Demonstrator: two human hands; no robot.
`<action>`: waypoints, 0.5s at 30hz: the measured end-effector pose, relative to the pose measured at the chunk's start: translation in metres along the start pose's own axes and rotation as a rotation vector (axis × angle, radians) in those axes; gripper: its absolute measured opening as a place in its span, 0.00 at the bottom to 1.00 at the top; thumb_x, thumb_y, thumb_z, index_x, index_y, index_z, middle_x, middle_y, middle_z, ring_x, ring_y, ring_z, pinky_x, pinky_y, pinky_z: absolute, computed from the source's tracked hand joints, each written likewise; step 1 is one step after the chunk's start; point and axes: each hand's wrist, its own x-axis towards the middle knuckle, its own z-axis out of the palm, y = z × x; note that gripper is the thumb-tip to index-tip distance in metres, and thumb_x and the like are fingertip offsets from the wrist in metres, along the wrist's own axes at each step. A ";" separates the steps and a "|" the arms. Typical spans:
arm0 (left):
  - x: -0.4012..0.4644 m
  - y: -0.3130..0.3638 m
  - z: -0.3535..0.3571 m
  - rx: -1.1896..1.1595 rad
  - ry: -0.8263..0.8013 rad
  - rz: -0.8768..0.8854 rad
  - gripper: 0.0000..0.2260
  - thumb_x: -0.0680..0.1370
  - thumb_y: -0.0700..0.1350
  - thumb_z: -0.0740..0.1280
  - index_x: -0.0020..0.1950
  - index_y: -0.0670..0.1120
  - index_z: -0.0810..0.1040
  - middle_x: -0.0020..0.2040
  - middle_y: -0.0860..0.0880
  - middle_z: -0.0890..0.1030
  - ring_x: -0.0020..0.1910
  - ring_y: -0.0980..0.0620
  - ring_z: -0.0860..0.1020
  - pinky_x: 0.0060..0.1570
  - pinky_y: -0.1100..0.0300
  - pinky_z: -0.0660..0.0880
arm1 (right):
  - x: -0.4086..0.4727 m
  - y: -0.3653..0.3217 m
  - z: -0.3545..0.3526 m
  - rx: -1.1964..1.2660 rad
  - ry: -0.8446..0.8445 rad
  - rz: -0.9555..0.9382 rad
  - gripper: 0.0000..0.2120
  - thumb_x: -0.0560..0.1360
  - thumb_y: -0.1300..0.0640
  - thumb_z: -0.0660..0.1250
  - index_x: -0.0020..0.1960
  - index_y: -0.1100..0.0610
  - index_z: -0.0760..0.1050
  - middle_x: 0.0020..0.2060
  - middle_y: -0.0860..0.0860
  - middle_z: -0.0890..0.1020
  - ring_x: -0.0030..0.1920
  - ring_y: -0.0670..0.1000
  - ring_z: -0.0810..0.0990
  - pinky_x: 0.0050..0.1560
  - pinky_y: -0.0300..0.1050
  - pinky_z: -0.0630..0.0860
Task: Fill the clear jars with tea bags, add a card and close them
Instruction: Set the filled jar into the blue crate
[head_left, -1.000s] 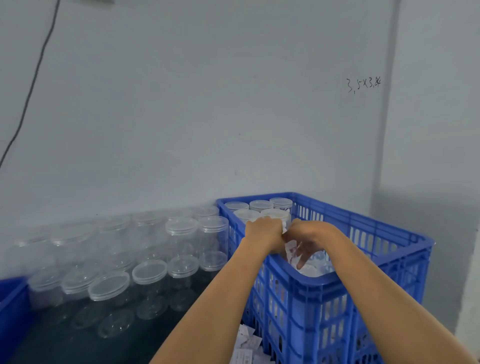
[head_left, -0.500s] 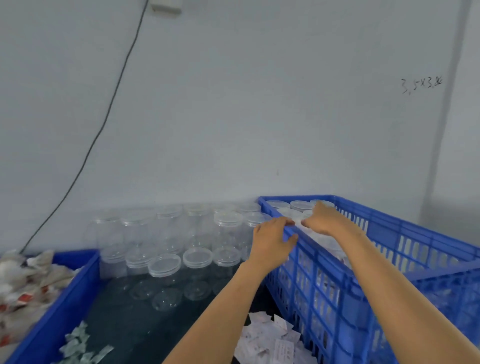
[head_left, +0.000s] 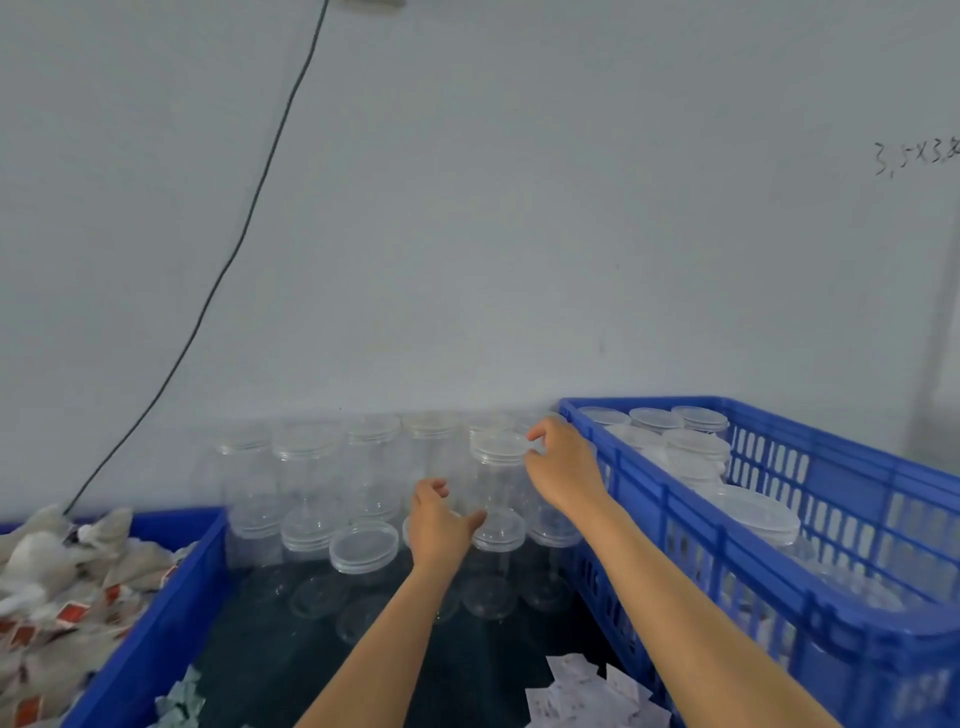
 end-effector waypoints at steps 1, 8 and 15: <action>0.005 -0.002 0.004 0.006 -0.007 -0.003 0.32 0.70 0.46 0.77 0.69 0.44 0.64 0.66 0.47 0.72 0.62 0.46 0.74 0.60 0.54 0.73 | 0.003 0.002 0.008 0.014 0.002 -0.002 0.13 0.78 0.63 0.59 0.62 0.58 0.71 0.60 0.54 0.74 0.51 0.49 0.73 0.42 0.35 0.68; 0.033 -0.008 0.040 -0.130 -0.090 0.014 0.41 0.66 0.47 0.80 0.72 0.45 0.61 0.69 0.47 0.69 0.68 0.47 0.69 0.68 0.54 0.68 | 0.022 0.020 0.041 0.062 0.060 -0.013 0.12 0.79 0.64 0.60 0.61 0.56 0.72 0.58 0.50 0.77 0.50 0.43 0.71 0.45 0.31 0.66; 0.030 -0.016 0.064 -0.190 -0.057 0.006 0.43 0.66 0.47 0.80 0.74 0.44 0.60 0.70 0.48 0.70 0.68 0.47 0.71 0.67 0.52 0.70 | 0.022 0.030 0.053 0.048 0.107 -0.078 0.12 0.79 0.64 0.60 0.59 0.54 0.75 0.58 0.47 0.77 0.52 0.42 0.73 0.46 0.29 0.68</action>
